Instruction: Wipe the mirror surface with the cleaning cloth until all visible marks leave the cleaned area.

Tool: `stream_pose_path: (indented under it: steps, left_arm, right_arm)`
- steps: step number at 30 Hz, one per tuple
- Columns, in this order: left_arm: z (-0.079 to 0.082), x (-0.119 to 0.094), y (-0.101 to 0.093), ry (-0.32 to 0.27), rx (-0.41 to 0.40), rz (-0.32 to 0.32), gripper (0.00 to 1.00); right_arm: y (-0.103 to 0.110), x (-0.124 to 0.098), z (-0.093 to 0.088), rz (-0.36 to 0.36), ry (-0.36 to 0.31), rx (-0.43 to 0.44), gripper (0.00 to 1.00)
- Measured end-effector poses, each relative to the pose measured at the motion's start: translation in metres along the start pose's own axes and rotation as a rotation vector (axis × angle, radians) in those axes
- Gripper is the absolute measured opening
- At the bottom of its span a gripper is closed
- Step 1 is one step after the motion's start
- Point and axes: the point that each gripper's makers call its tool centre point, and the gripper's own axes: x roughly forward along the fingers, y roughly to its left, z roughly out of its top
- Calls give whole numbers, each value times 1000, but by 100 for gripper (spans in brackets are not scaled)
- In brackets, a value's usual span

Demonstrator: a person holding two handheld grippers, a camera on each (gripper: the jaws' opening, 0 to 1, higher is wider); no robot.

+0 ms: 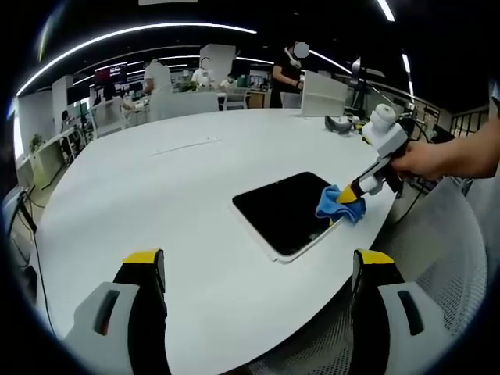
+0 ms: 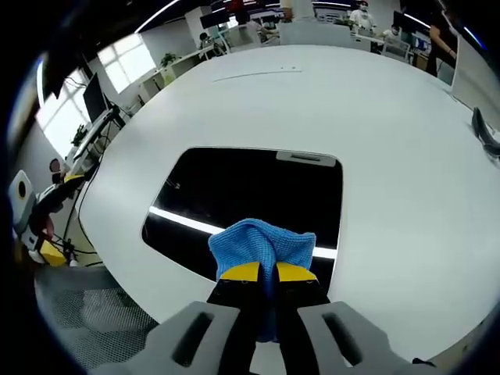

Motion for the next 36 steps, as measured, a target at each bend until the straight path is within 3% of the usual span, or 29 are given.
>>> stream_pose_path:
  steps: [4,9,17,36]
  left_arm:
    - [1,-2,0,-12,-23,3,99]
    - [-8,-5,-3,13,-10,0,99]
    - [-9,-6,-6,21,-7,3,99]
    - [-13,-9,12,19,-49,44,99]
  right_arm:
    - [-1,-1,0,0,-3,19,0]
    - [-2,-1,-1,4,-6,48,0]
    - [-11,-4,-1,6,-3,37,0]
    - [-29,-8,-3,-13,19,70,0]
